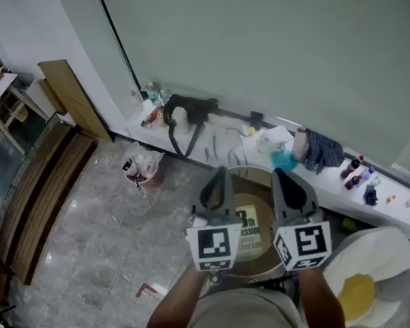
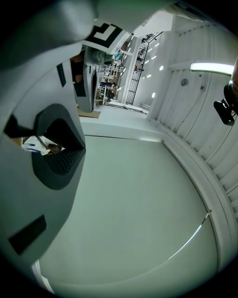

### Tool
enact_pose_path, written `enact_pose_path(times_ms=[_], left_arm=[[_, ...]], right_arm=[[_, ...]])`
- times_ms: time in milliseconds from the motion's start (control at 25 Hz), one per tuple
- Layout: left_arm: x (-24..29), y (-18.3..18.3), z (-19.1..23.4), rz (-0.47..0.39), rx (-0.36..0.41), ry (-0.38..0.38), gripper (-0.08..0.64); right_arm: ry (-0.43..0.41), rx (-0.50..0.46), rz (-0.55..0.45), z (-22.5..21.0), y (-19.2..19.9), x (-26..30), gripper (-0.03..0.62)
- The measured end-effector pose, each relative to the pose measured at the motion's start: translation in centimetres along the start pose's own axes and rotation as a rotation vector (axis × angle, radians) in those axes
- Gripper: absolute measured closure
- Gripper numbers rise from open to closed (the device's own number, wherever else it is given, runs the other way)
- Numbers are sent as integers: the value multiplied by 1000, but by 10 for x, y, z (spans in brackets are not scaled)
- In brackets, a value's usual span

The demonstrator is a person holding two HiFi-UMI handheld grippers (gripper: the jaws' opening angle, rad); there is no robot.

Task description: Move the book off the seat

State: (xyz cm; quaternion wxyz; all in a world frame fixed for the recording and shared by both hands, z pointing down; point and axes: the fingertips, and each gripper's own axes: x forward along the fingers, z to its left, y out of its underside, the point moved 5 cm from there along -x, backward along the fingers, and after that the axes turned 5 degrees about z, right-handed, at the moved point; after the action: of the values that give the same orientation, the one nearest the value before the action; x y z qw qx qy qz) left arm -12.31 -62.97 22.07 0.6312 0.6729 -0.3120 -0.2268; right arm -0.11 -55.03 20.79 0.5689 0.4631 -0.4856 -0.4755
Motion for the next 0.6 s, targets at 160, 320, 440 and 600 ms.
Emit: enact_pose_path(times_ms=[160,320,440,600], left_arm=[[0,1,2,3,-7,-6,557],[-1,4,3,5,-10,-17,557],[-2,5,5,6,-16,-23,557],[-4,7,6,7,-14,-32,557]], right_arm=[[-10,-30,13,3,1,4,588],[-34,-43,9,7,2,3,588],[-27,-51,13,6,3,4,588],[-22,-46,18,5,3,5,588]])
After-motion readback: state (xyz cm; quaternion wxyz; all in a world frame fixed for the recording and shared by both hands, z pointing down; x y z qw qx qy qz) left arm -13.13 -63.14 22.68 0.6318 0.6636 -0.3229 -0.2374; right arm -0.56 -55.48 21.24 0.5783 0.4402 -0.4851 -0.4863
